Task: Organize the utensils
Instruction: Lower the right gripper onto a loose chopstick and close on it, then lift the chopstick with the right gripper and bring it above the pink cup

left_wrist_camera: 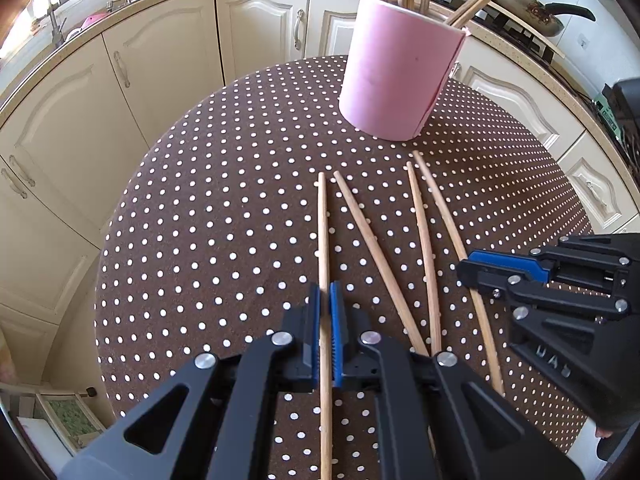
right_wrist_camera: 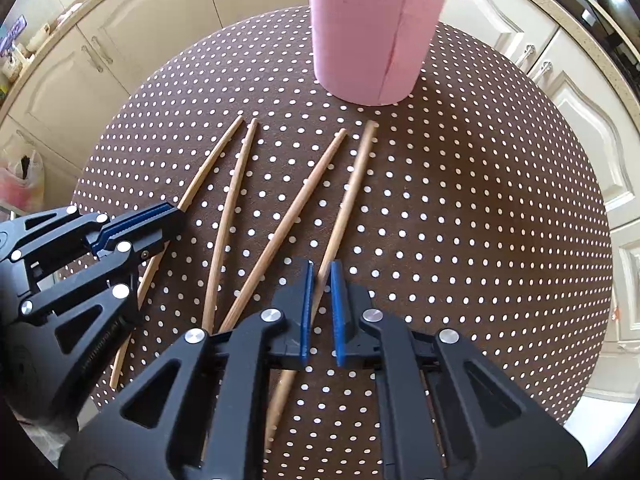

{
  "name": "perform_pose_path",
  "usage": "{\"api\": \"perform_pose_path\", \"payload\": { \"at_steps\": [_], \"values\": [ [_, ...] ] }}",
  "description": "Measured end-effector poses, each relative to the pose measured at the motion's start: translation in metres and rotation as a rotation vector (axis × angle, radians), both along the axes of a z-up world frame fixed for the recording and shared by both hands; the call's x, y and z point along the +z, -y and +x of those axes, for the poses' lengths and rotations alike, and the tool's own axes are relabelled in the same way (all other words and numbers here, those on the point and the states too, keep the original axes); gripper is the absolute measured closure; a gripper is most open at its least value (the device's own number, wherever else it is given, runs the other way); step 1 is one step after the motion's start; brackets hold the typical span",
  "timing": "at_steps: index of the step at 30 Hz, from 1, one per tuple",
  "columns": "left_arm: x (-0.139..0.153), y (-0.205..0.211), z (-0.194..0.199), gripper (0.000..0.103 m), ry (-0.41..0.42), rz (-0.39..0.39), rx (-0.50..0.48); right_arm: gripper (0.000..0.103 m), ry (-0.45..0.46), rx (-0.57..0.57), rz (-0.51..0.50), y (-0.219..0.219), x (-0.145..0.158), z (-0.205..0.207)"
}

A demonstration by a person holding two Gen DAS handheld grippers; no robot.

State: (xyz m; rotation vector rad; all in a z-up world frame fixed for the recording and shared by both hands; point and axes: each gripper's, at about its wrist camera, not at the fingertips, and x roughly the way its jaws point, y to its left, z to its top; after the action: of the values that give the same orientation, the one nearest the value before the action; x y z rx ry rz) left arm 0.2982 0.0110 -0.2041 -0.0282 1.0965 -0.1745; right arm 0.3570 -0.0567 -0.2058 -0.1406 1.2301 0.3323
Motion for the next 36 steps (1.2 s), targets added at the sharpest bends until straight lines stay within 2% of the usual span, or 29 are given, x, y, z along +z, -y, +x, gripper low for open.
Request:
{"api": "perform_pose_path", "payload": {
  "at_steps": [2, 8, 15, 21, 26, 30, 36],
  "values": [
    [0.001, -0.003, -0.004, 0.098, 0.012, -0.013, 0.001, 0.097, -0.009, -0.021, 0.053, 0.014, -0.001, 0.0],
    [0.015, -0.015, -0.013, 0.098, 0.061, -0.049, 0.015, 0.098, 0.01, -0.052, 0.126, 0.043, 0.004, -0.007],
    [0.037, -0.021, -0.028, 0.098, 0.147, -0.098, 0.002, 0.098, 0.066, -0.073, 0.245, 0.083, 0.018, -0.032],
    [0.059, -0.018, -0.04, 0.098, 0.244, -0.152, -0.029, 0.098, 0.172, -0.074, 0.373, 0.119, 0.043, -0.056],
    [0.074, -0.004, -0.05, 0.098, 0.338, -0.174, -0.061, 0.098, 0.286, -0.093, 0.424, 0.123, 0.068, -0.075],
    [0.086, 0.007, -0.051, 0.098, 0.413, -0.225, -0.082, 0.098, 0.372, -0.095, 0.47, 0.136, 0.088, -0.089],
    [0.111, 0.022, -0.043, 0.098, 0.526, -0.283, -0.081, 0.098, 0.478, -0.088, 0.515, 0.146, 0.107, -0.086]
  ]
}}
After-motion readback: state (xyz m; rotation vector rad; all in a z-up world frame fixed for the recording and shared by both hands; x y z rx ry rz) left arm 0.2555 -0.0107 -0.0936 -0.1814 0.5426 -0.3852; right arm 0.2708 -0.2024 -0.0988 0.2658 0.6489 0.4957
